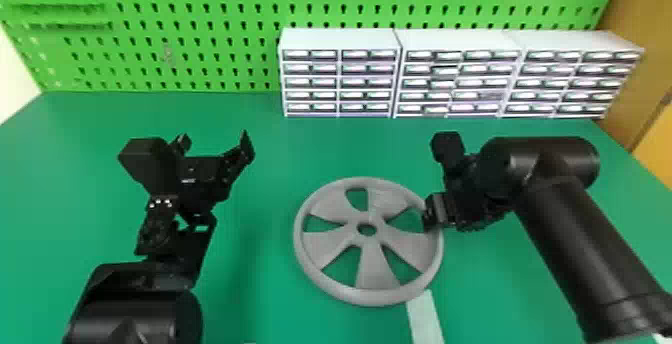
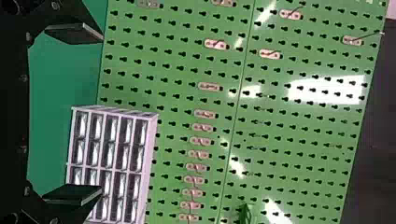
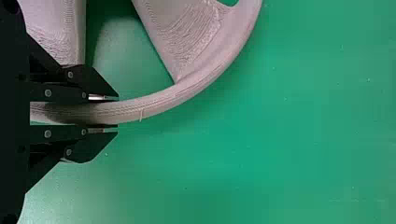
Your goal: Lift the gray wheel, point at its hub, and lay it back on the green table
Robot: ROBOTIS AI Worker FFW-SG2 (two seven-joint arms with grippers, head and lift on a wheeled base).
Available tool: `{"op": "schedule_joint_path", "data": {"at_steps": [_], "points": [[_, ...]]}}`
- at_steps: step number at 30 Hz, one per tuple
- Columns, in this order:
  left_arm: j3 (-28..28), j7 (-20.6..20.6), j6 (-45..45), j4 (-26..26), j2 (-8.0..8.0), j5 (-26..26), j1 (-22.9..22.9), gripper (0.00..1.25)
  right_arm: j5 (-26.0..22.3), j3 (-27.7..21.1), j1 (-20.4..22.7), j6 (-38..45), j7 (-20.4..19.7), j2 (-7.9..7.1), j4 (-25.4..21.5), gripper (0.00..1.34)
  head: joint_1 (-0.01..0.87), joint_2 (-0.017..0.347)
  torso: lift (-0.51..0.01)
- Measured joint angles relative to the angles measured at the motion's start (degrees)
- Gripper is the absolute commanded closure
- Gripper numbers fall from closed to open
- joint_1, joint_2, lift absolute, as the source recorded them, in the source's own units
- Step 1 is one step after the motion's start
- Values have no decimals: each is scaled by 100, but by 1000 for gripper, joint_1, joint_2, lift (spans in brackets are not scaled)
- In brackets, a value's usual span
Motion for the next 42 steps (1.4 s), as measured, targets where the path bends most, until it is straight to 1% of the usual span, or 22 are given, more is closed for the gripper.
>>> {"op": "schedule_joint_path", "data": {"at_steps": [8, 12, 20, 26, 32, 38, 42], "points": [[7, 0, 0, 0, 0, 0, 4, 147, -82, 11, 32, -26, -1, -1, -7, 1297, 692, 48, -93], [10, 0, 1, 0, 0, 0, 8, 147, -120, 28, 61, -46, -1, -6, -133, 1297, 692, 48, -93], [17, 0, 5, 0, 0, -4, 15, 147, -148, -49, 240, -199, 0, -20, -844, 1297, 692, 48, -93], [18, 0, 8, 0, 0, -7, 15, 147, -99, -196, 547, -743, 0, -29, -1526, 1297, 692, 48, -93], [26, -2, 8, 0, 0, -1, 21, 147, 167, -353, 868, -1290, 0, -6, -2133, 1297, 692, 48, -93], [26, 0, 7, 0, 0, 1, 23, 147, 258, -446, 1206, -2193, 1, -15, -2538, 1297, 692, 48, -93], [29, 0, 7, 0, 0, 7, 24, 147, 287, -452, 1396, -2801, 32, -54, -2712, 1297, 692, 48, -93]]}}
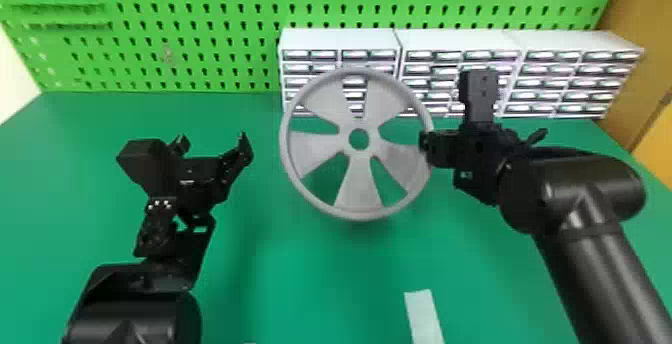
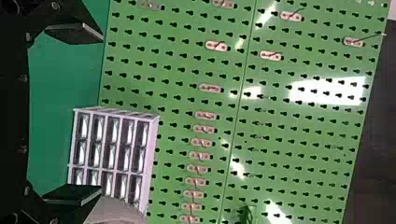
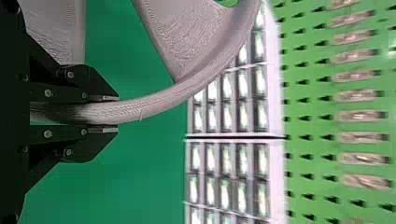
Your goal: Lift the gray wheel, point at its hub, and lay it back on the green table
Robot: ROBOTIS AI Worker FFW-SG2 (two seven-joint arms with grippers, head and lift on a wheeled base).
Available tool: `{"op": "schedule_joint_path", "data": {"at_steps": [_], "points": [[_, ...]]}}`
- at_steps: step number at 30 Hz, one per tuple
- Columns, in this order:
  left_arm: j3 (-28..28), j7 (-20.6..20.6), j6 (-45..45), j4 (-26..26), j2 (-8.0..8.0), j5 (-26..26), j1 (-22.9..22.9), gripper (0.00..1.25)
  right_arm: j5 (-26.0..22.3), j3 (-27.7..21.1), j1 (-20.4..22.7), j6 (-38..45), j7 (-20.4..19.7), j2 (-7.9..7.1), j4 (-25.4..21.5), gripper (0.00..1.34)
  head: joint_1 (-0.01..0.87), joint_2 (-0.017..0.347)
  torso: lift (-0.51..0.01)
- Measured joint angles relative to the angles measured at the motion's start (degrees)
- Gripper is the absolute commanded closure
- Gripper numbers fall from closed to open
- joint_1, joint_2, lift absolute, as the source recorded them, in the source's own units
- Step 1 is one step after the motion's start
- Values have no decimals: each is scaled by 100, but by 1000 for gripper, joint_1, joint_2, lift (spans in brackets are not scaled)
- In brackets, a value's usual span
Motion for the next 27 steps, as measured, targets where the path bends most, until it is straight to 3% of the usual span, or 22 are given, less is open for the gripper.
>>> {"op": "schedule_joint_path", "data": {"at_steps": [12, 20, 27], "points": [[6, 0, -2, 0, 0, 12, 9, 147, 416, 51, 585, -2106, 177, -45, -351, 1297, 692, 48, -93], [0, 0, -1, 0, 0, 25, 21, 147, 881, 36, 1000, -3725, 197, 50, -384, 1297, 692, 48, -93], [-48, 0, 1, 15, 0, 19, 25, 145, 1162, 95, 1118, -4616, 195, 49, -306, 1297, 692, 48, -93]]}}
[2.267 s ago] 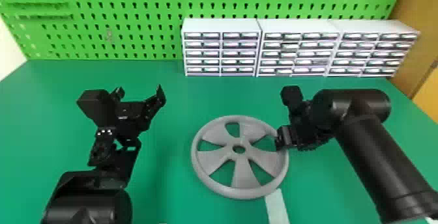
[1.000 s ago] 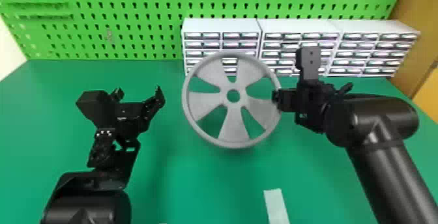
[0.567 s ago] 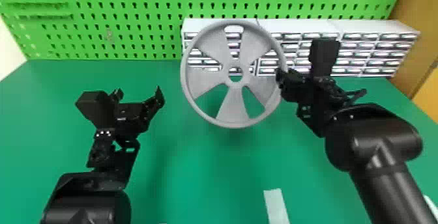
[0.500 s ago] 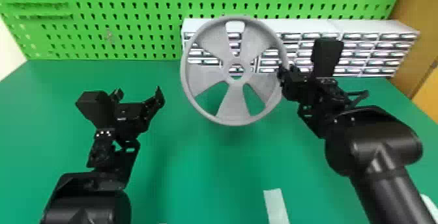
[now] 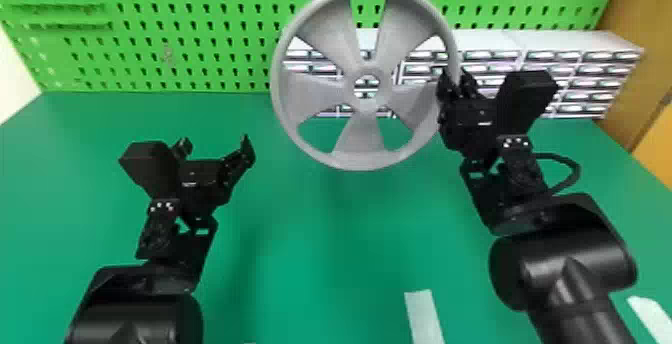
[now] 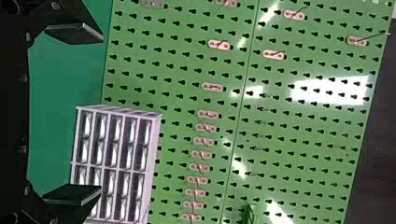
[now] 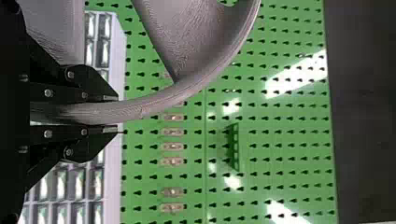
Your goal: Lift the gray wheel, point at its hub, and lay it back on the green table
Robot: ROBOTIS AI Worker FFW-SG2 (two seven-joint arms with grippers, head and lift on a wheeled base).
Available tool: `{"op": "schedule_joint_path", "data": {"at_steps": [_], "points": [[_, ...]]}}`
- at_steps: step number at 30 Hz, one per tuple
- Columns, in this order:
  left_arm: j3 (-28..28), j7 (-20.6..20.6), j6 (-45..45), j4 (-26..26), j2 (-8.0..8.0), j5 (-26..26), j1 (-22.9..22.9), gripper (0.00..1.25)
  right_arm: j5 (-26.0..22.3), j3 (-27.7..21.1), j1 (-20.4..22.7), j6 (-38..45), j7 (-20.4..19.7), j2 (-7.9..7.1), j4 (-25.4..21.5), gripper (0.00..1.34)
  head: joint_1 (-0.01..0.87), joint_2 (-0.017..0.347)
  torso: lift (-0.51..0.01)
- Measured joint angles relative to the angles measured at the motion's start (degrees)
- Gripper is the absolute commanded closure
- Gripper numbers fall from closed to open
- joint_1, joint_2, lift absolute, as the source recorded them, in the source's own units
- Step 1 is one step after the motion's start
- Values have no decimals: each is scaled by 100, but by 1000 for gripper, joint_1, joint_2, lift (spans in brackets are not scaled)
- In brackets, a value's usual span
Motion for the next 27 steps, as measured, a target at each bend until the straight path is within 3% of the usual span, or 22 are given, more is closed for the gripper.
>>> {"op": "schedule_joint_path", "data": {"at_steps": [14, 21, 27], "points": [[-212, -194, 30, -74, 2, 119, 84, 144, 103, -79, 16, -188, -6, 2, 115, 1297, 692, 48, -93], [-281, -177, 438, -799, 94, 118, 361, 147, 168, -176, -6, -123, -6, -4, 137, 1297, 692, 48, -93], [-413, -60, 864, -1634, 287, 301, 613, 148, 215, -196, -103, -53, -6, -31, 169, 1297, 692, 48, -93]]}}
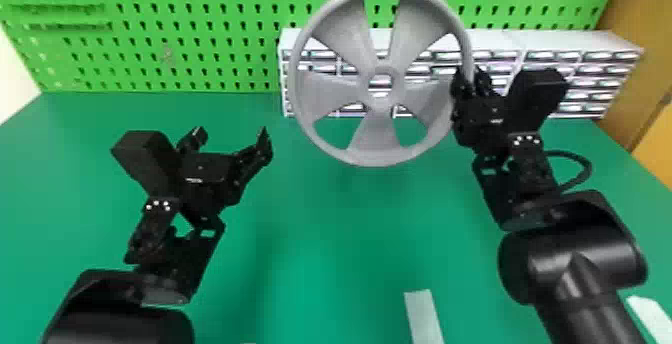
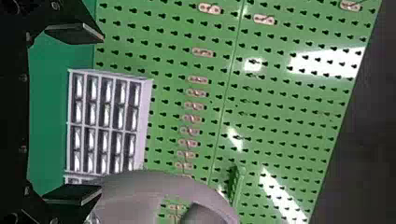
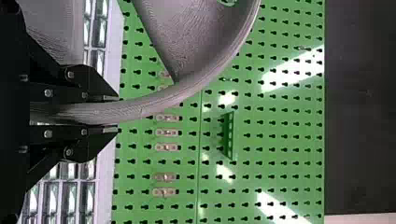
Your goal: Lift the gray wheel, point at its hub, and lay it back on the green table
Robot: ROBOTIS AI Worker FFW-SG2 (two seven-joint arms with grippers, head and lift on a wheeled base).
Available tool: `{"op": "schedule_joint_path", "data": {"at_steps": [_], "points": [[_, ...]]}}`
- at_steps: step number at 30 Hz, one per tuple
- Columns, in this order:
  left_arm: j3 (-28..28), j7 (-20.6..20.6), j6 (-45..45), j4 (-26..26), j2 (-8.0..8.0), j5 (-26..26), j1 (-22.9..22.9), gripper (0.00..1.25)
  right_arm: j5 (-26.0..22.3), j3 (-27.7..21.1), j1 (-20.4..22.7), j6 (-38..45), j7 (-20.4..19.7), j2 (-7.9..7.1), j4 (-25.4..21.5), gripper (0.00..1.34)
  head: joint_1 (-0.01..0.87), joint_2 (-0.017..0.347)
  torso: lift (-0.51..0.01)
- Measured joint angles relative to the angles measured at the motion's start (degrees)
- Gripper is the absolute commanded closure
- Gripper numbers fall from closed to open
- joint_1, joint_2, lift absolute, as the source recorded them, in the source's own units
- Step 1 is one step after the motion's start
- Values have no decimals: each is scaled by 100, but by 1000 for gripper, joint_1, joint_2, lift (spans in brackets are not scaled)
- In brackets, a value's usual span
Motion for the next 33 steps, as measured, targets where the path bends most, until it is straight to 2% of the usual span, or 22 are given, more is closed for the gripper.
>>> {"op": "schedule_joint_path", "data": {"at_steps": [15, 21, 25, 33], "points": [[-217, 82, 1009, -1681, 453, 529, 379, 148, 151, -105, -221, 4, -1, 54, 121, 1297, 692, 48, -93], [-274, 570, 1881, -2293, 741, 788, 345, 147, 186, -150, -300, -2, -1, 41, 175, 1297, 692, 48, -93], [-257, 736, 2129, -2537, 861, 1016, 300, 147, 222, -188, -378, -5, -1, 16, 198, 1297, 692, 48, -93], [-252, 746, 2378, -2650, 960, 1258, 162, 147, 252, -180, -446, -5, -1, 39, 253, 1297, 692, 48, -93]]}}
